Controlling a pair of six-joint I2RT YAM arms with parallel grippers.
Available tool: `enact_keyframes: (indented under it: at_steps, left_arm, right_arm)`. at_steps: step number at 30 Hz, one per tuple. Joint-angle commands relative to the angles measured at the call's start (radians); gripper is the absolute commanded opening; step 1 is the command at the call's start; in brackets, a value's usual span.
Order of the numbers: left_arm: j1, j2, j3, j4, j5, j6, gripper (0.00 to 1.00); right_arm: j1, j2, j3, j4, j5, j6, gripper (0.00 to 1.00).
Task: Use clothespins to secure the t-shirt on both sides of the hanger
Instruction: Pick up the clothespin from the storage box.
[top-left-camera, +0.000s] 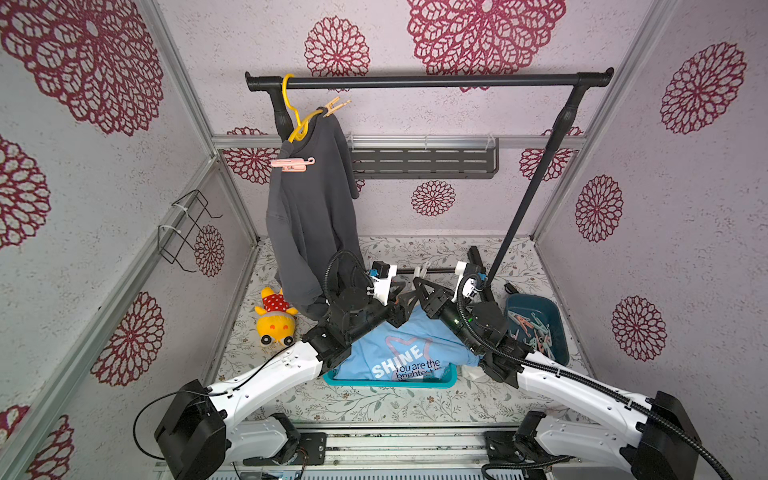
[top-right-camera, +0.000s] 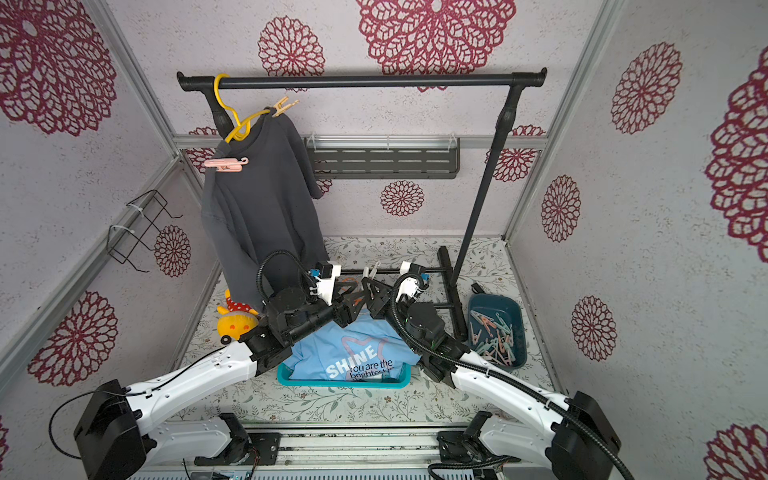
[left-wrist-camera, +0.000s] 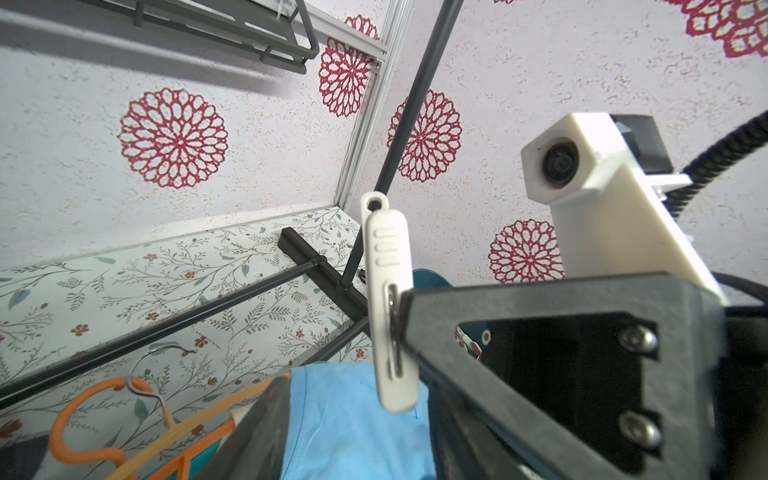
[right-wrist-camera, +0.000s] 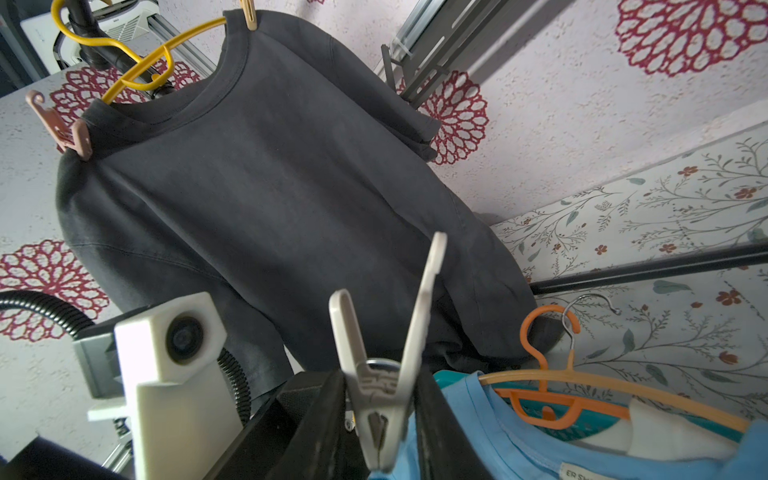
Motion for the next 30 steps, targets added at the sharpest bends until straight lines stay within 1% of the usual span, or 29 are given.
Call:
enact_keyframes:
  at_steps: [1, 5, 12, 16, 19, 21, 24, 27, 29, 30]
  left_arm:
    - [-0.011, -0.009, -0.007, 0.067, 0.011, 0.016, 0.53]
    - [-0.011, -0.004, -0.006, 0.073, 0.010, 0.029, 0.49]
    - [-0.012, -0.001, 0.001, 0.066, 0.003, 0.031, 0.38]
    - [-0.010, 0.003, 0.003, 0.065, 0.010, 0.031, 0.34]
    - [-0.011, 0.003, 0.005, 0.058, 0.012, 0.027, 0.26]
    - [-0.011, 0.002, 0.004, 0.055, 0.013, 0.026, 0.24]
    - [-0.011, -0.001, 0.000, 0.053, 0.018, 0.029, 0.18]
    - [-0.011, -0.010, -0.006, 0.042, 0.018, 0.034, 0.10]
    - [-0.011, -0.016, -0.015, 0.043, 0.016, 0.044, 0.07]
    - [-0.011, -0.022, -0.021, 0.043, 0.012, 0.049, 0.03]
  right_arm:
    - [0.011, -0.027, 0.007, 0.020, -0.019, 0.025, 0.31]
    - [0.015, -0.027, 0.006, 0.016, -0.026, 0.027, 0.31]
    - [0.023, -0.028, 0.002, -0.001, -0.016, 0.025, 0.31]
    - [0.026, -0.029, 0.002, -0.008, -0.009, 0.019, 0.31]
    - [0.027, -0.032, 0.005, -0.017, -0.008, 0.015, 0.31]
    - [0.027, -0.033, 0.005, -0.018, -0.007, 0.012, 0.31]
    - [0.027, -0.034, 0.006, -0.025, 0.002, 0.008, 0.33]
    - [0.026, -0.036, 0.012, -0.040, 0.014, 0.001, 0.35]
    - [0.026, -0.035, 0.024, -0.070, 0.027, -0.009, 0.37]
    - [0.027, -0.035, 0.035, -0.095, 0.042, -0.016, 0.39]
